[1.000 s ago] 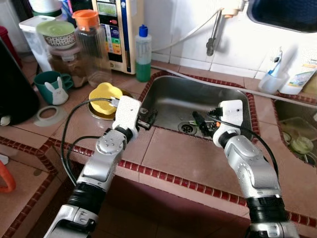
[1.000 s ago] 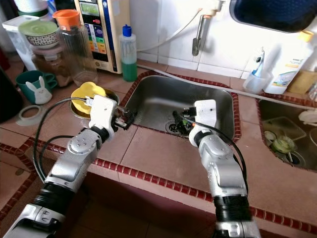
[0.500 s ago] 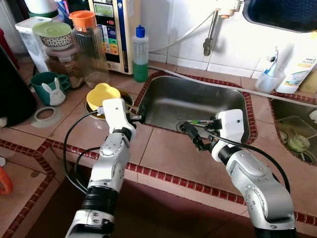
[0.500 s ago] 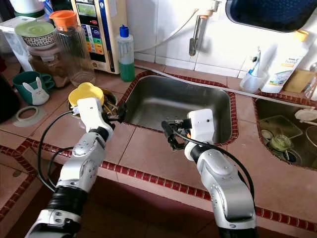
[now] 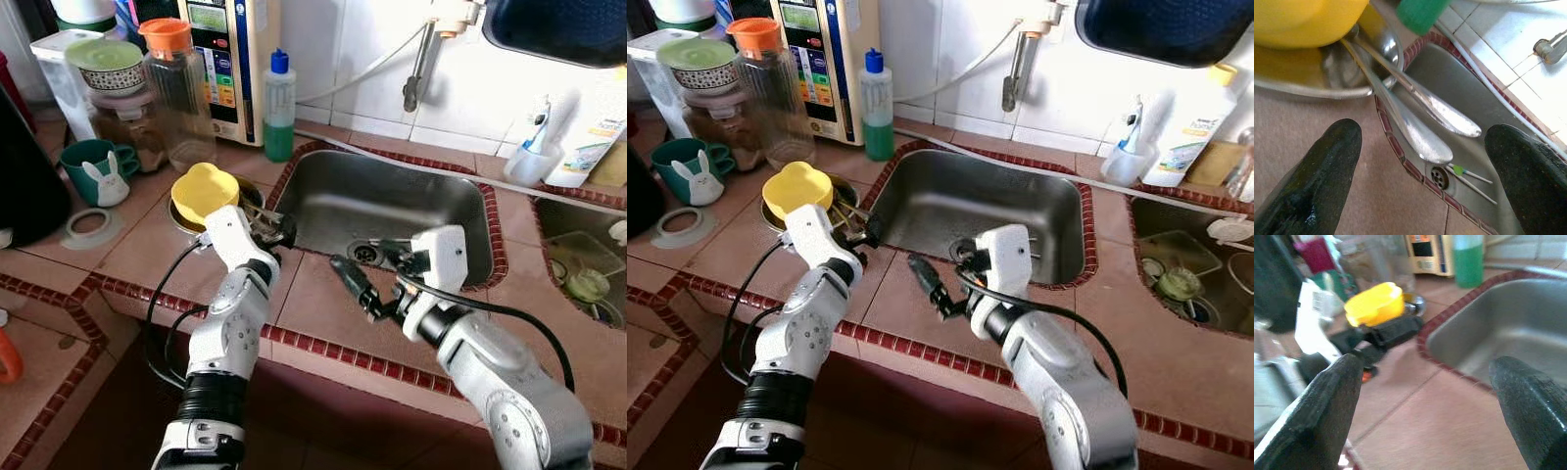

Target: Kitchen organization

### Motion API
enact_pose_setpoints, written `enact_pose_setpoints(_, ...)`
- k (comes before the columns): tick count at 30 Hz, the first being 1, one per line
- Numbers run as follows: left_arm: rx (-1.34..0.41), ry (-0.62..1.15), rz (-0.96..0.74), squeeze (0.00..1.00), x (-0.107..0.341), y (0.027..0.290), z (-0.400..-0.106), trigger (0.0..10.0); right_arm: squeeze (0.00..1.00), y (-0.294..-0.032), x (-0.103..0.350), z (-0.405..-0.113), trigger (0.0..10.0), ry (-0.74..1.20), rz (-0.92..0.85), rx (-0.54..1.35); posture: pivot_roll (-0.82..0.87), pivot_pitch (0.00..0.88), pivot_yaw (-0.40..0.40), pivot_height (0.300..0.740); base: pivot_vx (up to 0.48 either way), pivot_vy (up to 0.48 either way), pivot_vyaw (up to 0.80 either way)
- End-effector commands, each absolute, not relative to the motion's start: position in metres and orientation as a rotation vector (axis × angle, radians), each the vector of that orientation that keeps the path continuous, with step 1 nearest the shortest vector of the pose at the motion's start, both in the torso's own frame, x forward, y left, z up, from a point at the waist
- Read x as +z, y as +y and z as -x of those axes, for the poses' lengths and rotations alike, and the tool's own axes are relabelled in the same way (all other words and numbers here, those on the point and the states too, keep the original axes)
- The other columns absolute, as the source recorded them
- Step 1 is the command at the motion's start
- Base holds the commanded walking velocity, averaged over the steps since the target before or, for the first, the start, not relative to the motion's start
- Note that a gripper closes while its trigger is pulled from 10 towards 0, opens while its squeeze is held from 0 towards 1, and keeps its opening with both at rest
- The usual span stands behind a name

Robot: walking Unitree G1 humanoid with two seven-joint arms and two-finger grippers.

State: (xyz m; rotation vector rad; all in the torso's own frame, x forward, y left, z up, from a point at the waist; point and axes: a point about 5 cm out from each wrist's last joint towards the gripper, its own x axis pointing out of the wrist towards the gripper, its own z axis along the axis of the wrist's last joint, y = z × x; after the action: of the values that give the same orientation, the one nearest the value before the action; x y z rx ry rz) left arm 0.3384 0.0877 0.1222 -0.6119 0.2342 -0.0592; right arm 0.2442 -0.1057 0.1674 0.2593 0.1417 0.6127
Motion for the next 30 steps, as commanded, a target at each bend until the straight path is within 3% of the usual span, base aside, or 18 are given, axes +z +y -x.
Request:
enact_pose_setpoints(1, -0.063, 0.255, 0.666, 0.0, 0.124, 0.08, -0.338, 10.0, 0.0, -0.107, 0.177, -0.24, 10.0, 0.107, -0.277, 0.643, 0.03, 0.0, -0.049, 0.74, 0.0, 0.0, 0.0)
enact_pose_setpoints(11, -0.068, 0.318, 0.851, 0.0, 0.123, 0.073, -0.342, 10.0, 0.0, -0.1, 0.178, -0.228, 10.0, 0.129, -0.332, 0.745, 0.02, 0.0, -0.047, 0.74, 0.0, 0.0, 0.0)
enact_pose_setpoints(24, -0.105, 0.278, 0.909, 0.0, 0.138, 0.069, -0.355, 10.0, 0.0, -0.1, 0.178, -0.227, 10.0, 0.132, -0.292, 0.748, 0.01, 0.0, -0.043, 0.74, 0.0, 0.0, 0.0)
enact_pose_setpoints(25, -0.112, 0.27, 0.932, 0.0, 0.139, 0.068, -0.355, 0.0, 0.0, -0.101, 0.178, -0.227, 10.0, 0.132, -0.286, 0.746, 0.01, 0.0, -0.042, 0.74, 0.0, 0.0, 0.0)
enact_pose_setpoints(30, -0.118, 0.256, 0.962, 0.0, 0.141, 0.068, -0.355, 0.0, 0.0, -0.1, 0.177, -0.228, 10.0, 0.133, -0.275, 0.745, 0.02, 0.0, -0.042, 0.74, 0.0, 0.0, 0.0)
